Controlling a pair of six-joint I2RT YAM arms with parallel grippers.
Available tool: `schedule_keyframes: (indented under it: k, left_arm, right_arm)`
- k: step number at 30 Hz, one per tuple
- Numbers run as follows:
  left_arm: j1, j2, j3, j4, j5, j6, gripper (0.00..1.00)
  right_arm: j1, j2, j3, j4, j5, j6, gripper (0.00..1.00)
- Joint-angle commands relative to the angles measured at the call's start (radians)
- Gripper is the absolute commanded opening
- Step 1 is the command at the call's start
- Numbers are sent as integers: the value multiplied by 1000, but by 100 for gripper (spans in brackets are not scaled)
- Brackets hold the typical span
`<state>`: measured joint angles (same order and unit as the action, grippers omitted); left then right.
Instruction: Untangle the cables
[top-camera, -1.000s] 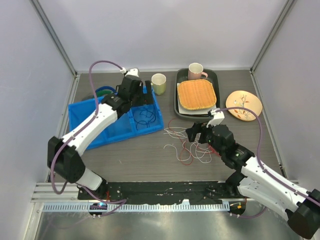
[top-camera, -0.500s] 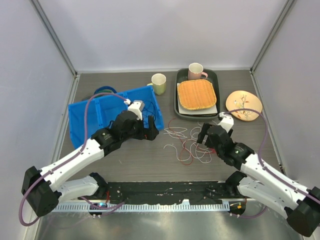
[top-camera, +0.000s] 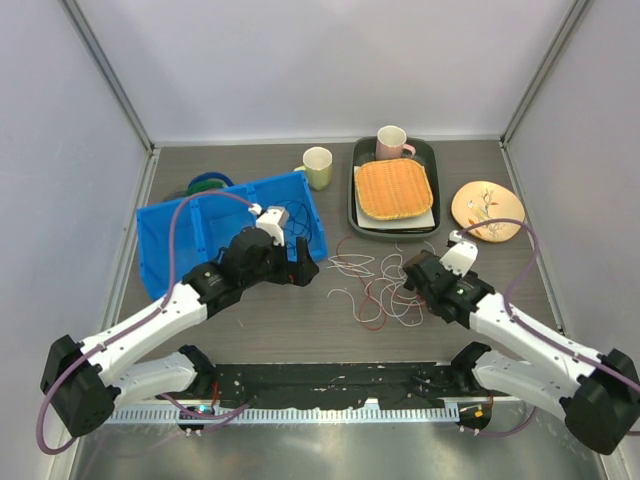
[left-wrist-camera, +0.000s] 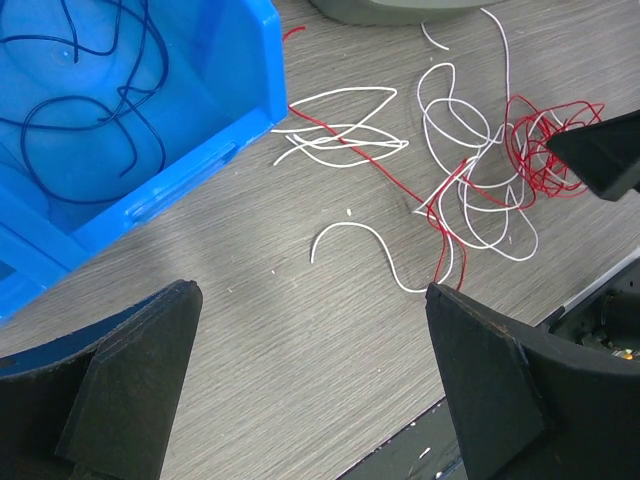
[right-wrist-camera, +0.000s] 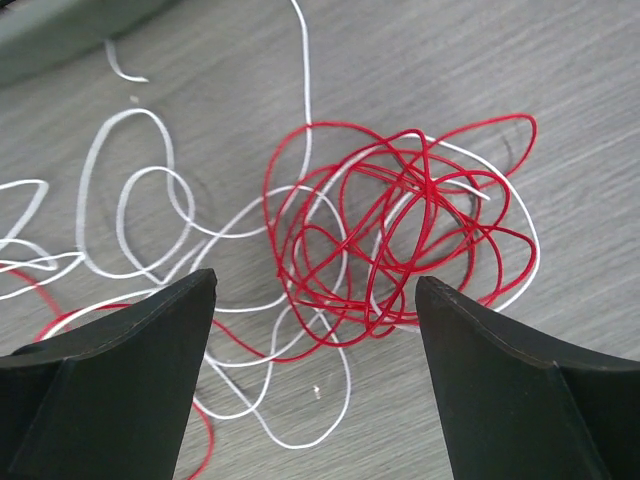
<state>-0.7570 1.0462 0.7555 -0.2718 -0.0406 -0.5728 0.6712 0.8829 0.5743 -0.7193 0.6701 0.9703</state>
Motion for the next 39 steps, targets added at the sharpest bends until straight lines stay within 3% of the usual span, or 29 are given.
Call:
schedule_keyframes:
  k: [1,3,4,5,8,10,15,18,19,23,28,30,39]
  left_arm:
    - [2,-43,-4,52,-5,7,100]
    - [2,-52,-10,57,-7,7,100]
    - [2,-63,-19,59,-7,5,100]
    - [2,-69,-24,62,-7,5,100]
    - [4,-87,-35,63,-12,-2,100]
    - [2,-97,-39,56,-10,-6,100]
    - [4,-149,-79,146,157,10,100]
    - [4,-175,-91,172,229,10,100]
    - [5,-179,-99,177,240,8,100]
    - [5,-196,-101,183,239,-10,100]
    - [4,-177,-104,203,243,-30,100]
    - [5,-166,-87,183,238,-32,100]
    - [5,-49,-39,292,318,-44,100]
  right_arm:
    - [-18,105,27,-20,66,93,83]
    - [-28,134,32,-26,91,106,70]
    - [-28,140,33,-26,97,111,58]
    - [-28,139,36,-25,111,113,37]
    - [-28,72,65,30,109,6,8]
    - [-28,6,97,81,65,-132,2]
    - [-27,-165,211,355,-212,-444,1]
    - [-28,-141,263,495,-633,-597,1]
    - [-28,-125,266,529,-873,-623,1]
    - [-27,-10,240,665,-1222,-690,1]
    - [-25,50,191,694,-1190,-693,1]
    - [-24,9,127,799,-1150,-648,1]
    - [-24,-108,16,873,-1121,-608,1]
